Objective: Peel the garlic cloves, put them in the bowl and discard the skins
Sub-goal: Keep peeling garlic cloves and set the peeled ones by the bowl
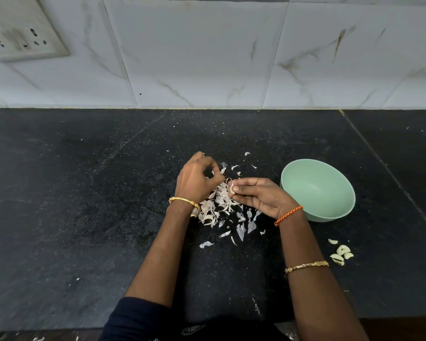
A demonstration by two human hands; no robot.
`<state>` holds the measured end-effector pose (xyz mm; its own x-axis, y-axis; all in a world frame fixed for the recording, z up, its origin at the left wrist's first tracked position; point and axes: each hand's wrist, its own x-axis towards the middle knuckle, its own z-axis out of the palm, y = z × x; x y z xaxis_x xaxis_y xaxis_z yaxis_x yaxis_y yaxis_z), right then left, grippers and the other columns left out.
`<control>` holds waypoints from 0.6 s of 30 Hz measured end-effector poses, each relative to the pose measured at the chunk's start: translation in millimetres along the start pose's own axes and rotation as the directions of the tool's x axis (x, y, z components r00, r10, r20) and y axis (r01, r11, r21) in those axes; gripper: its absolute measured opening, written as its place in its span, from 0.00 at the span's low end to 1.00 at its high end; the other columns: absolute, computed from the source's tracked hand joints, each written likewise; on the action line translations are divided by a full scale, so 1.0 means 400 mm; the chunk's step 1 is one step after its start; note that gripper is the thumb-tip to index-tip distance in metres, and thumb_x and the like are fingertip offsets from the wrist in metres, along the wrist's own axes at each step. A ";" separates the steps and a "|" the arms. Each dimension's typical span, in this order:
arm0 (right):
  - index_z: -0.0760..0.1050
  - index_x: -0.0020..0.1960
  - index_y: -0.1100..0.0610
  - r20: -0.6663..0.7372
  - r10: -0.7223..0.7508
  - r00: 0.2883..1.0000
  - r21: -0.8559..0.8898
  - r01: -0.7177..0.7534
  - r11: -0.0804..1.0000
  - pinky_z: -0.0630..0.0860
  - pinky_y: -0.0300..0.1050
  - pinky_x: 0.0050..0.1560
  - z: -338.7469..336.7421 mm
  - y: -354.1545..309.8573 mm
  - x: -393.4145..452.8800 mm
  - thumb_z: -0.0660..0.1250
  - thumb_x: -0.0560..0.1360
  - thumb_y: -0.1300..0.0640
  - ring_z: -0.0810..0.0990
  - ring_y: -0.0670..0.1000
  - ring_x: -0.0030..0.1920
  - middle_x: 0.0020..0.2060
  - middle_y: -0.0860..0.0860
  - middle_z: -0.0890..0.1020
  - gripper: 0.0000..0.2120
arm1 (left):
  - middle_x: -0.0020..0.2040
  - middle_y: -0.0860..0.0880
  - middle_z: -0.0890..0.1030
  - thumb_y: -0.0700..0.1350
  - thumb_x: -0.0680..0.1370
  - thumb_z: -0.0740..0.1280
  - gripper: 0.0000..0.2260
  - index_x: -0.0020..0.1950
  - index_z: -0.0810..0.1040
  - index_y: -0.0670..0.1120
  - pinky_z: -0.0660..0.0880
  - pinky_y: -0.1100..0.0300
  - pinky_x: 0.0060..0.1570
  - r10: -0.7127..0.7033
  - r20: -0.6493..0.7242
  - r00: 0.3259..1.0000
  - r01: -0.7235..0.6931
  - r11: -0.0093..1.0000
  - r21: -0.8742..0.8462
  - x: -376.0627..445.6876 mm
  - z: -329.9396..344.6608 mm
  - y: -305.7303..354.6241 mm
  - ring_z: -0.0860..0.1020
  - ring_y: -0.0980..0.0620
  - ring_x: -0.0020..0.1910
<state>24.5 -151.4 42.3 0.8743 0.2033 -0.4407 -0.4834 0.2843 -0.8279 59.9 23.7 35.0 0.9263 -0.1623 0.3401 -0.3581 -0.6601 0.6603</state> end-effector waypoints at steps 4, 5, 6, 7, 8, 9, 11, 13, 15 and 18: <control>0.78 0.52 0.66 0.013 0.006 1.000 0.029 -0.006 1.000 0.81 0.38 0.42 -0.008 0.005 -0.003 0.65 0.74 0.71 0.85 0.52 0.42 0.42 0.59 0.85 0.09 | 0.35 0.56 0.67 0.44 0.72 0.69 0.02 0.40 0.78 0.48 0.63 0.67 0.32 -0.059 -0.062 0.996 0.060 0.998 0.019 0.003 -0.030 -0.006 0.69 0.62 0.32; 0.79 0.52 0.66 0.014 0.005 1.000 0.038 -0.005 0.999 0.81 0.38 0.43 -0.008 0.005 -0.003 0.65 0.74 0.70 0.85 0.52 0.43 0.41 0.58 0.85 0.08 | 0.36 0.56 0.68 0.45 0.72 0.69 0.03 0.39 0.77 0.49 0.63 0.66 0.32 -0.067 -0.059 0.996 0.069 0.997 0.024 0.001 -0.032 -0.006 0.69 0.61 0.32; 0.79 0.52 0.65 0.017 0.003 1.000 0.046 -0.004 0.999 0.81 0.38 0.43 -0.008 0.006 -0.003 0.65 0.74 0.70 0.85 0.52 0.43 0.41 0.58 0.85 0.08 | 0.36 0.56 0.68 0.46 0.72 0.69 0.03 0.38 0.77 0.49 0.64 0.65 0.32 -0.075 -0.051 0.996 0.077 0.997 0.026 -0.002 -0.032 -0.006 0.69 0.60 0.32; 0.79 0.52 0.65 0.020 0.002 1.000 0.053 -0.003 0.999 0.81 0.39 0.42 -0.007 0.006 -0.003 0.66 0.73 0.70 0.85 0.52 0.43 0.41 0.57 0.85 0.08 | 0.36 0.55 0.69 0.46 0.72 0.68 0.04 0.37 0.76 0.49 0.64 0.63 0.32 -0.087 -0.041 0.995 0.088 0.996 0.027 -0.006 -0.030 -0.005 0.70 0.58 0.33; 0.79 0.51 0.64 0.022 0.002 1.000 0.057 -0.003 0.998 0.81 0.39 0.42 -0.006 0.006 -0.002 0.66 0.73 0.69 0.85 0.51 0.43 0.41 0.57 0.85 0.08 | 0.37 0.54 0.70 0.46 0.73 0.68 0.06 0.36 0.76 0.48 0.64 0.62 0.33 -0.104 -0.032 0.994 0.105 0.994 0.024 -0.009 -0.026 -0.006 0.70 0.57 0.34; 0.79 0.51 0.63 0.021 0.002 1.000 0.059 -0.003 0.998 0.81 0.39 0.42 -0.006 0.006 -0.001 0.66 0.73 0.69 0.85 0.51 0.42 0.41 0.56 0.85 0.08 | 0.37 0.53 0.70 0.46 0.73 0.67 0.09 0.34 0.75 0.47 0.64 0.61 0.34 -0.122 -0.027 0.992 0.122 0.992 0.016 -0.011 -0.022 -0.008 0.70 0.55 0.34; 0.79 0.51 0.63 0.014 0.004 1.000 0.071 -0.005 0.997 0.81 0.38 0.41 -0.005 0.006 -0.001 0.66 0.74 0.68 0.85 0.50 0.41 0.41 0.56 0.85 0.07 | 0.37 0.52 0.72 0.46 0.74 0.68 0.13 0.31 0.74 0.44 0.66 0.60 0.34 -0.138 -0.033 0.990 0.137 0.990 -0.029 -0.013 -0.012 -0.015 0.71 0.53 0.34; 0.79 0.51 0.63 0.004 0.000 1.000 0.093 0.000 0.996 0.81 0.38 0.39 -0.004 0.006 0.001 0.65 0.75 0.68 0.85 0.49 0.41 0.41 0.55 0.85 0.06 | 0.37 0.52 0.72 0.45 0.73 0.70 0.12 0.30 0.74 0.44 0.67 0.60 0.35 -0.129 -0.025 0.991 0.127 0.989 -0.077 -0.011 -0.007 -0.020 0.71 0.56 0.33; 0.79 0.50 0.63 -0.006 -0.009 1.000 0.115 0.009 0.993 0.81 0.37 0.39 -0.005 0.006 0.001 0.65 0.75 0.67 0.84 0.49 0.40 0.41 0.55 0.85 0.06 | 0.39 0.54 0.72 0.45 0.71 0.73 0.11 0.32 0.75 0.47 0.65 0.62 0.34 -0.120 0.004 0.993 0.120 0.987 -0.109 -0.006 -0.006 -0.023 0.69 0.60 0.32; 0.78 0.48 0.63 -0.017 -0.029 0.999 0.143 0.031 0.989 0.81 0.37 0.38 -0.006 0.005 0.000 0.65 0.75 0.67 0.84 0.48 0.39 0.39 0.55 0.84 0.04 | 0.41 0.56 0.72 0.45 0.70 0.76 0.09 0.34 0.77 0.52 0.63 0.68 0.33 -0.118 0.050 0.992 0.125 0.979 -0.160 0.000 -0.006 -0.023 0.69 0.64 0.31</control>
<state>23.7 -153.2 39.7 0.8885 0.1791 -0.4225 -0.4573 0.4215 -0.7830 63.0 31.6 30.5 0.9669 -0.1196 0.2254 -0.2536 -0.5495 0.7961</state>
